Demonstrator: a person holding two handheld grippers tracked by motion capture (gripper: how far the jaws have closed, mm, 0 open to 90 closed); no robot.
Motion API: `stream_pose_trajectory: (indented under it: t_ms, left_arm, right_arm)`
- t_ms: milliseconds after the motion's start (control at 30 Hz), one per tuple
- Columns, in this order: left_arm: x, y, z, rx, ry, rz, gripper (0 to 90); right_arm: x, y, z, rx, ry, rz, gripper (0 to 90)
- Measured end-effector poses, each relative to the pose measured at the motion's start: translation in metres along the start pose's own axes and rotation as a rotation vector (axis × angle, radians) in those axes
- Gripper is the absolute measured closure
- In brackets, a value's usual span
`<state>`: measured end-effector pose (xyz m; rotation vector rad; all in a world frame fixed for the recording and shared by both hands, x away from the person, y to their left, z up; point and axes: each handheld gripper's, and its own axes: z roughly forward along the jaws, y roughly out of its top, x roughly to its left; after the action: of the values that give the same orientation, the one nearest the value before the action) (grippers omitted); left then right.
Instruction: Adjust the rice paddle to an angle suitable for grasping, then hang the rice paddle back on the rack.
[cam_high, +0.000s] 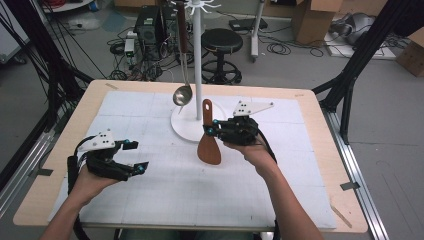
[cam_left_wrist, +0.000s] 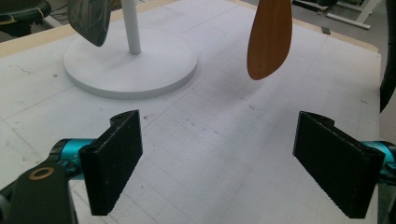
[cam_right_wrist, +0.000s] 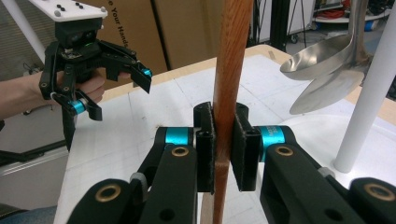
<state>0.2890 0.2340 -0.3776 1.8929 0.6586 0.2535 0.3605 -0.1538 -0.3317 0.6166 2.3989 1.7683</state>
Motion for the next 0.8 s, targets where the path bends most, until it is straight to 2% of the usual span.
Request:
stream_pose_trajectory:
  t_ms: [400,800]
  left_arm:
    - [0.000,0.000,0.001,0.004,-0.001,0.015,16.0]
    - [-0.001,-0.001,0.002,0.008,0.010,0.008,12.6]
  right_arm:
    - [-0.006,0.019,0.001,-0.014,-0.009,-0.014,82.0]
    - [-0.013,0.044,0.001,-0.018,-0.018,-0.040,82.0]
